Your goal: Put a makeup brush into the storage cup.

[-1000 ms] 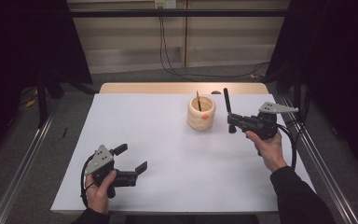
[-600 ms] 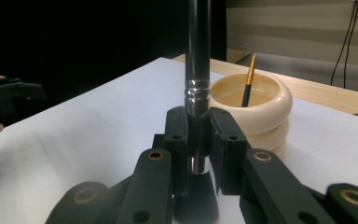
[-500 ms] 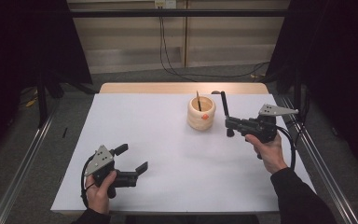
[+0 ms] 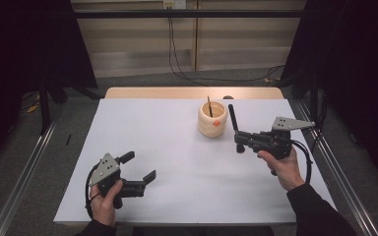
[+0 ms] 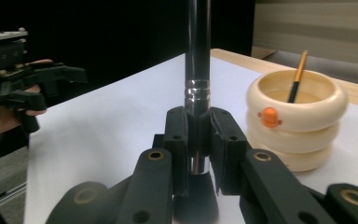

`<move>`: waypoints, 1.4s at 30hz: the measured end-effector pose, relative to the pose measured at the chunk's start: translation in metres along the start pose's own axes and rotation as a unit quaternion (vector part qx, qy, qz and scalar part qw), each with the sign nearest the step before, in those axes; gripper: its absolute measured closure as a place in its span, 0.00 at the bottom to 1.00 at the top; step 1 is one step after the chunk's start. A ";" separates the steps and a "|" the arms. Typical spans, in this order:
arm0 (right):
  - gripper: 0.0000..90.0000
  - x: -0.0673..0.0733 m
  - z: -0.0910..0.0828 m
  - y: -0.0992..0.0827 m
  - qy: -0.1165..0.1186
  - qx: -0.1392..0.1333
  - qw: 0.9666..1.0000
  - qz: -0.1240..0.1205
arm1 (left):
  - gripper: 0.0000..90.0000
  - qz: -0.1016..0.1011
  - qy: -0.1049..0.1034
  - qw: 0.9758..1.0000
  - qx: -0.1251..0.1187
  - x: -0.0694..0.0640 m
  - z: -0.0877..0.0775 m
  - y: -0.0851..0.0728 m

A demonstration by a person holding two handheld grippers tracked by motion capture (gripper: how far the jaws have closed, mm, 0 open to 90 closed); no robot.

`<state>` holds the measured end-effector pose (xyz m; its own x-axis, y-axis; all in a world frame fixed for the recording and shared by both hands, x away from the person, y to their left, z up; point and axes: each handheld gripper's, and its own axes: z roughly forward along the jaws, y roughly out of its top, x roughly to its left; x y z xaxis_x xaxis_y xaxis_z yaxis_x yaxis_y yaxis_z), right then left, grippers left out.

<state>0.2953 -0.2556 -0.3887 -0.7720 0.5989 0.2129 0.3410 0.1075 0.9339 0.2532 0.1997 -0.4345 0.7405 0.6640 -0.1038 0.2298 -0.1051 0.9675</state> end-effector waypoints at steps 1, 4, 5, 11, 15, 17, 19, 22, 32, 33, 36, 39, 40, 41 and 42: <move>0.87 0.001 0.001 -0.001 0.006 0.001 1.000 0.003 | 0.01 -0.003 -0.001 1.000 -0.003 0.000 0.000 0.000; 0.87 0.008 0.002 -0.002 0.014 0.007 1.000 0.000 | 0.01 -0.003 0.000 1.000 -0.004 -0.001 0.000 0.000; 0.87 0.009 0.002 -0.002 0.017 0.006 1.000 0.001 | 0.01 -0.003 0.000 1.000 -0.003 -0.001 0.000 0.000; 0.87 0.022 0.004 -0.002 0.036 0.007 0.999 -0.007 | 0.01 -0.002 0.000 1.000 -0.004 -0.001 0.000 0.000; 0.87 0.029 0.006 0.001 0.047 0.008 0.999 -0.016 | 0.01 -0.004 -0.001 1.000 -0.004 -0.001 0.000 0.000; 0.87 0.032 0.007 0.002 0.056 0.009 0.998 -0.022 | 0.01 -0.004 -0.003 1.000 -0.004 -0.001 0.000 0.000; 0.87 0.036 0.009 0.002 0.065 0.011 0.998 -0.025 | 0.01 -0.004 -0.004 1.000 -0.003 0.000 0.000 0.000; 0.87 0.042 0.012 0.003 0.077 0.019 0.996 -0.038 | 0.01 -0.004 -0.004 1.000 -0.003 0.000 0.000 0.000; 0.87 0.049 0.021 0.006 0.104 0.071 0.990 -0.058 | 0.01 -0.006 0.001 1.000 -0.004 0.000 0.000 0.000; 0.87 0.050 0.022 0.006 0.104 0.079 0.989 -0.063 | 0.01 -0.005 0.000 1.000 -0.004 0.000 0.000 0.000; 0.87 0.050 0.025 0.007 0.109 0.105 0.986 -0.071 | 0.01 -0.001 0.001 1.000 -0.001 0.000 0.000 0.000; 0.87 0.049 0.031 0.005 0.110 0.131 0.982 -0.079 | 0.01 -0.003 -0.001 1.000 -0.002 -0.001 0.000 0.000; 0.87 0.049 0.033 0.004 0.113 0.138 0.981 -0.076 | 0.01 -0.004 0.000 1.000 -0.002 -0.001 0.001 0.000; 0.87 0.049 0.035 0.004 0.113 0.148 0.979 -0.080 | 0.01 -0.002 0.001 1.000 -0.001 -0.001 0.001 0.000; 0.87 0.049 0.037 0.004 0.112 0.159 0.977 -0.083 | 0.01 0.000 0.001 1.000 0.000 0.000 0.000 0.000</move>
<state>0.2784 -0.1969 -0.3854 -0.9171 0.3665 0.1571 0.3228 0.4509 0.8322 0.2533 0.1993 -0.4347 0.7394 0.6652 -0.1041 0.2309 -0.1052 0.9673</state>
